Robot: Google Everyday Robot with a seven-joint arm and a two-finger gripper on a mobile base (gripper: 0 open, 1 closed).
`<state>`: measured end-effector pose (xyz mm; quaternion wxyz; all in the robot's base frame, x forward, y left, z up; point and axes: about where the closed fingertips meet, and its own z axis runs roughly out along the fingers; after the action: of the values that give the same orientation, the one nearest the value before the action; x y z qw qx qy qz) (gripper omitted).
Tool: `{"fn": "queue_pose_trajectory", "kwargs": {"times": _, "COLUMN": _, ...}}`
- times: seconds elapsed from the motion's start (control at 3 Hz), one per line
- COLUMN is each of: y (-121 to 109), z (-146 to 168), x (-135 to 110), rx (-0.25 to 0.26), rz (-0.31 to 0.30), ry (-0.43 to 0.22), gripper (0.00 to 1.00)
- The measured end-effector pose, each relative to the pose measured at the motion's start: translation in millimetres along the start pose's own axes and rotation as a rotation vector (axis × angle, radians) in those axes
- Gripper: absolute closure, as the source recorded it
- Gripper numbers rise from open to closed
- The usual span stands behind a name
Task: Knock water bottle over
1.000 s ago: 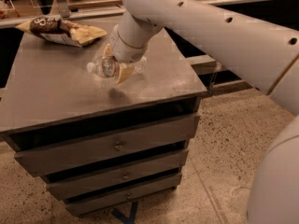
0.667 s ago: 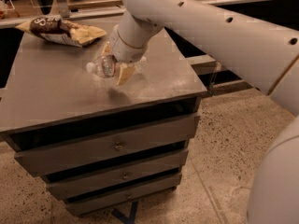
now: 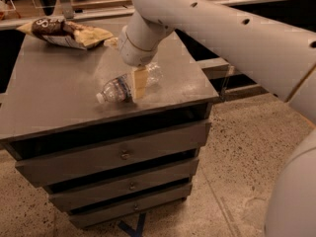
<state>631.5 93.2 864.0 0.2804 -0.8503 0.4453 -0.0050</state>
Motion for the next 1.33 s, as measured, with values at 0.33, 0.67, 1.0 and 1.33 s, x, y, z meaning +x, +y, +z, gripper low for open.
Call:
{"fn": "queue_pose_trajectory", "kwargs": {"times": 0.33, "y": 0, "z": -1, "x": 0, "rx": 0.007, "rz": 0.006, "ry": -0.002, "gripper": 0.00}}
{"fn": "queue_pose_trajectory", "kwargs": {"times": 0.67, "y": -1, "z": -2, "x": 0, "rx": 0.012, "rz": 0.011, "ry": -0.004, "gripper": 0.00}}
{"fn": "queue_pose_trajectory", "kwargs": {"times": 1.0, "y": -6, "z": -8, "x": 1, "rx": 0.056, "rz": 0.045, "ry": 0.000, "gripper": 0.00}}
{"fn": "queue_pose_trajectory", "kwargs": {"times": 1.33, "y": -15, "z": -19, "x": 2, "rx": 0.087, "rz": 0.063, "ry": 0.003, "gripper": 0.00}}
